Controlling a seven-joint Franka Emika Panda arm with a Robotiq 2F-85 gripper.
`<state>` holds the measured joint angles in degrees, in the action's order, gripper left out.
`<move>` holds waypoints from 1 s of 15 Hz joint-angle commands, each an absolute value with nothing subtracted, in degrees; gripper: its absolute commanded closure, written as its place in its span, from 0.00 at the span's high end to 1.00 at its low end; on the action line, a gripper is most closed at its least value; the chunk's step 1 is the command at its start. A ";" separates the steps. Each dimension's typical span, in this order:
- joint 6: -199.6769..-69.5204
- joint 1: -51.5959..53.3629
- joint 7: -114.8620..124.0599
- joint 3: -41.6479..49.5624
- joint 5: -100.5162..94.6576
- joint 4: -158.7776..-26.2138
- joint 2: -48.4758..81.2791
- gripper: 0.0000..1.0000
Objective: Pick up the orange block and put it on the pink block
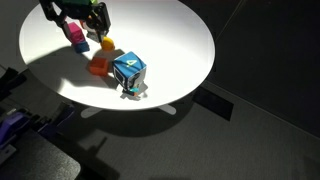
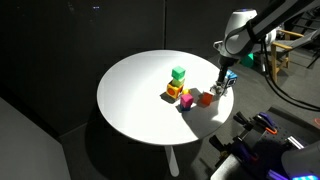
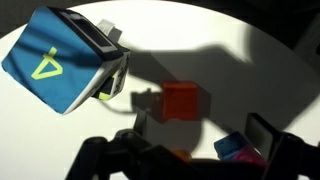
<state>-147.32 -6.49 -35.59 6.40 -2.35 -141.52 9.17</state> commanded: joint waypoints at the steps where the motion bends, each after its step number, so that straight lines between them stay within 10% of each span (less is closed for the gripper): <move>1: -147.16 -7.52 -35.31 5.37 -2.69 -141.46 9.10 1.00; 15: -154.37 -10.15 -39.10 1.97 -2.42 -136.91 19.95 1.00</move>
<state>-152.96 -8.35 -37.63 3.64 -2.35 -139.43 16.61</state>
